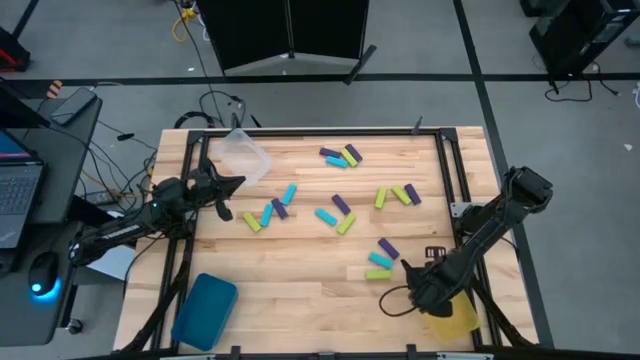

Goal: Sort blocks
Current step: Put the blue block into the yellow bin, then put the green block into the transparent bin

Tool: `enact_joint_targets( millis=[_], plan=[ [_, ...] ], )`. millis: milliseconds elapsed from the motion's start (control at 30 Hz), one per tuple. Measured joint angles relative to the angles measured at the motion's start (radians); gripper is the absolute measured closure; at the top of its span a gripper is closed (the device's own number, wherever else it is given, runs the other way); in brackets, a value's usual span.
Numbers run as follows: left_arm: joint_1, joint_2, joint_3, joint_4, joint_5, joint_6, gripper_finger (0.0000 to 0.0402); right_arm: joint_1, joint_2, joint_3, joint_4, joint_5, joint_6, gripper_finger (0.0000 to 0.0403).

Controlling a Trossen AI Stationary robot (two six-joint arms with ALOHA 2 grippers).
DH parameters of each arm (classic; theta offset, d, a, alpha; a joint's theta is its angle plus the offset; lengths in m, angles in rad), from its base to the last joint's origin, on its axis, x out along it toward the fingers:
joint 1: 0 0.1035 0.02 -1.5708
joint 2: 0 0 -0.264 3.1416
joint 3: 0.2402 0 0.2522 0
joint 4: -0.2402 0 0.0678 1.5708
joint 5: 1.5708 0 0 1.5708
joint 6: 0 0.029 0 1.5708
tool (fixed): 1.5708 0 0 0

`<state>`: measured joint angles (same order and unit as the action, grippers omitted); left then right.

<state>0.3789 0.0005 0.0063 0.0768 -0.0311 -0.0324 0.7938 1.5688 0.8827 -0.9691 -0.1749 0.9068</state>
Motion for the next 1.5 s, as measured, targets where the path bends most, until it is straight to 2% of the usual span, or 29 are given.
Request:
enact_joint_targets(
  millis=[167, 433, 533, 667, 767, 900, 1100, 1233, 1367, 1500],
  plan=[
    [0.000, 0.000, 0.000, -0.002, 0.017, -0.001, 0.0385, -0.001, 0.000, 0.070, -0.086, 0.001, 0.014, 0.0222],
    [0.000, 0.000, 0.001, -0.002, 0.077, -0.001, 0.0385, -0.051, 0.000, 0.323, -0.444, 0.064, -0.018, 0.0244],
    [0.000, 0.014, 0.007, -0.004, 0.077, -0.003, 0.0385, -0.086, 0.000, 0.399, -0.525, 0.111, -0.045, 0.0269],
    [0.000, 0.045, 0.020, 0.004, 0.077, -0.002, 0.0385, -0.169, 0.000, 0.421, -0.513, 0.208, -0.141, 0.0333],
    [0.000, 0.085, 0.020, 0.000, 0.084, -0.005, 0.0385, -0.253, 0.000, 0.383, -0.423, 0.274, -0.254, 0.0387],
    [0.000, 0.142, 0.020, 0.000, 0.134, -0.006, 0.0385, -0.375, -0.003, 0.292, -0.151, 0.384, -0.416, 0.0386],
    [0.000, 0.224, 0.045, -0.007, 0.164, -0.049, 0.0385, -0.549, -0.004, 0.119, 0.338, 0.385, -0.666, 0.0395],
    [0.000, 0.292, 0.117, -0.034, 0.225, -0.050, 0.0385, -0.650, -0.004, 0.042, 0.569, 0.344, -0.767, 0.0393],
    [0.000, 0.374, 0.216, -0.119, 0.253, -0.028, 0.0385, -0.714, -0.004, 0.004, 0.678, 0.330, -0.841, 0.0396],
    [0.000, 0.480, 0.321, -0.192, 0.253, -0.110, 0.0385, -0.754, -0.005, 0.004, 0.730, 0.323, -0.881, 0.0393]
  ],
)
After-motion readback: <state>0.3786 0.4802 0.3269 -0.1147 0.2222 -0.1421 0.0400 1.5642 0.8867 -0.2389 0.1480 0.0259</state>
